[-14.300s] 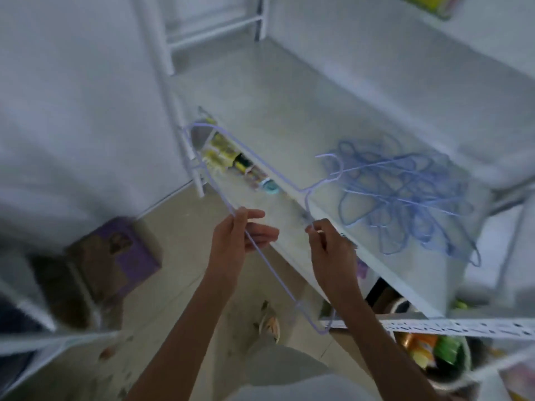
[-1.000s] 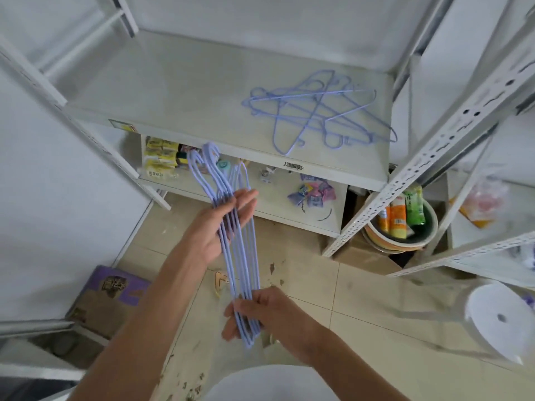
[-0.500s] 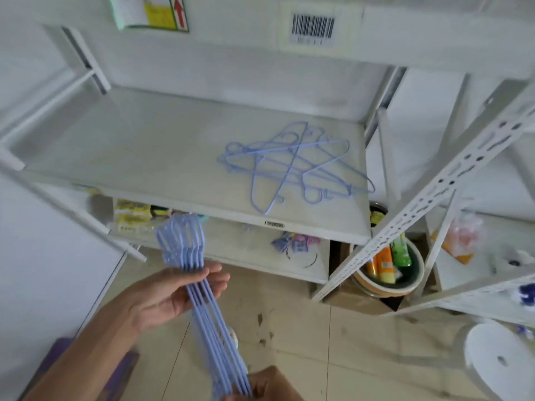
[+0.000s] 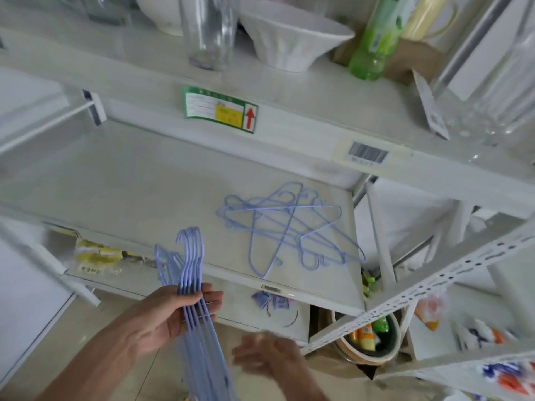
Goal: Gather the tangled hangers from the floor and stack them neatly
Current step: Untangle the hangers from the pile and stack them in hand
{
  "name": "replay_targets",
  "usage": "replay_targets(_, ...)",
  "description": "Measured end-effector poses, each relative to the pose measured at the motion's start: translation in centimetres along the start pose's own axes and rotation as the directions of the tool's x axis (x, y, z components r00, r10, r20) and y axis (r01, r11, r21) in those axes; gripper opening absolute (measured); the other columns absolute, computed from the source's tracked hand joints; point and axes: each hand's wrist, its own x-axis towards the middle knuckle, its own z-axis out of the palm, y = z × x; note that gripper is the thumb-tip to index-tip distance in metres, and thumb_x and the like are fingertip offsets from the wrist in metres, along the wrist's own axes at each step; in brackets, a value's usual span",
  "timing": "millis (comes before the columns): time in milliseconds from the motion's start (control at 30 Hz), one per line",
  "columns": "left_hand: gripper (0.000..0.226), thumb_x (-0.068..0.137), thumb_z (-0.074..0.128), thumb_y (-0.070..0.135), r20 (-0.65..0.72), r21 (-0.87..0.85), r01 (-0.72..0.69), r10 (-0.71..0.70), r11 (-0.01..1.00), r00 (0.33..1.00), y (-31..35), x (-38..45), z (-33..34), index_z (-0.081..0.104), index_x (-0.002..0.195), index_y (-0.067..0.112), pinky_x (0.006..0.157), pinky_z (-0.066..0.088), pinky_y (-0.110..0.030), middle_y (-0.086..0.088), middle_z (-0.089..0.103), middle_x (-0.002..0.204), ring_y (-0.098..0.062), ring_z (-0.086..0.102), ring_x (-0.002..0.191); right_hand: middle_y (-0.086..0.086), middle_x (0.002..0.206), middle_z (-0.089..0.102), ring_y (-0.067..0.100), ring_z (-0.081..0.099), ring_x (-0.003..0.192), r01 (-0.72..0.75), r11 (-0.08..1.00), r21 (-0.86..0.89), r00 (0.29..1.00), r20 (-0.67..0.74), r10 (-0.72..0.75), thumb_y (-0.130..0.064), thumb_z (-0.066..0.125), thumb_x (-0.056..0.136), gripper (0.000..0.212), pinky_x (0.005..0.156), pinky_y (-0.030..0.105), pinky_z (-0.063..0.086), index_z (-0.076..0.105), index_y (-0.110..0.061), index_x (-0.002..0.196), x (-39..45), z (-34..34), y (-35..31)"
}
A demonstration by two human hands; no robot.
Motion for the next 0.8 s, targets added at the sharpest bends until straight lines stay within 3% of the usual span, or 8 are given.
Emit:
replay_targets(33,0.027,0.096,0.053,-0.007,0.004,-0.018,-0.016,0.016,1.0,1.0,0.5,0.1,-0.5,0.061,0.121,-0.012,0.086,0.062,-0.049,-0.029,0.073,0.115,-0.038,0.077,0.096,0.014,0.09,0.079,0.024,0.076,0.078,0.079,0.996,0.033,0.99,-0.116,-0.075,-0.014,0.056,0.104,0.025,0.069,0.034,0.061,0.069,0.007,0.109,1.2,-1.3,-2.3)
replay_targets(167,0.03,0.09,0.055,-0.003,0.015,-0.117,-0.03,0.032,0.993,0.999,2.0,-0.4,-2.3,0.064,0.117,-0.01,0.069,0.066,-0.046,-0.03,0.072,0.117,-0.04,0.076,0.098,0.02,0.086,0.074,0.023,0.069,0.056,0.083,0.97,-0.23,0.871,-0.455,-0.183,0.004,0.05,0.098,0.022,0.05,0.027,0.052,0.068,0.004,0.11,7.1,-6.9,-9.6)
replay_targets(267,0.033,0.082,0.059,0.0,0.003,-0.187,-0.036,0.038,0.982,0.999,2.8,-0.9,-3.2,0.067,0.112,-0.01,0.064,0.065,-0.045,-0.03,0.073,0.114,-0.042,0.076,0.095,0.015,0.103,0.076,0.03,0.073,0.088,-0.207,0.763,-0.612,0.71,-0.631,-0.313,-0.027,0.059,0.094,0.022,0.078,0.036,0.058,0.069,-0.018,0.112,11.7,-10.8,-14.5)
replay_targets(367,0.037,0.076,0.059,0.001,-0.022,-0.209,-0.064,0.061,0.976,0.998,3.5,-0.7,-4.1,0.068,0.111,-0.009,0.06,0.065,-0.044,-0.029,0.075,0.11,-0.041,0.077,0.089,0.015,0.123,0.068,0.036,0.065,0.116,-0.419,0.513,-0.75,0.683,-0.632,-0.367,-0.046,0.06,0.093,0.05,0.09,0.041,0.051,0.049,-0.016,0.131,15.8,-13.4,-16.6)
replay_targets(467,0.027,0.087,0.052,-0.004,-0.065,-0.201,-0.096,0.085,0.975,0.994,3.6,0.0,-5.1,0.073,0.104,-0.007,0.056,0.064,-0.043,-0.028,0.076,0.106,-0.04,0.078,0.084,0.017,0.117,0.07,0.038,0.067,0.109,-0.421,0.39,-0.819,0.712,-0.565,-0.418,-0.035,0.061,0.092,0.054,0.082,0.04,0.051,0.036,-0.018,0.137,18.7,-14.5,-16.7)
replay_targets(533,0.045,0.1,0.037,-0.009,-0.088,-0.216,-0.092,0.075,0.972,0.993,3.4,0.4,-6.3,0.08,0.085,-0.007,0.051,0.063,-0.042,-0.027,0.077,0.098,-0.038,0.078,0.075,0.015,0.104,0.071,0.037,0.068,0.098,-0.395,0.323,-0.86,0.731,-0.508,-0.456,-0.028,0.058,0.091,0.067,0.072,0.037,0.048,0.026,-0.026,0.15,19.5,-15.0,-16.3)
replay_targets(633,0.056,0.103,0.031,-0.009,-0.114,-0.243,-0.116,0.09,0.963,0.989,4.1,0.2,-7.5,0.081,0.077,-0.005,0.052,0.063,-0.042,-0.029,0.076,0.1,-0.038,0.078,0.074,0.009,0.086,0.07,0.035,0.068,0.087,-0.327,0.333,-0.884,0.707,-0.463,-0.535,-0.024,0.056,0.086,0.062,0.065,0.035,0.047,0.041,-0.039,0.145,19.2,-14.9,-16.6)
replay_targets(800,0.033,0.089,0.047,-0.002,-0.165,-0.276,-0.249,0.21,0.928,0.964,4.9,-0.8,-8.7,0.08,0.089,-0.004,0.062,0.065,-0.04,-0.025,0.077,0.107,-0.034,0.079,0.085,0.011,0.08,0.075,0.036,0.07,0.083,-0.232,0.589,-0.774,0.403,-0.628,-0.666,-0.028,0.061,0.082,0.018,0.066,0.032,0.051,0.077,-0.025,0.09,17.0,-12.7,-20.0)
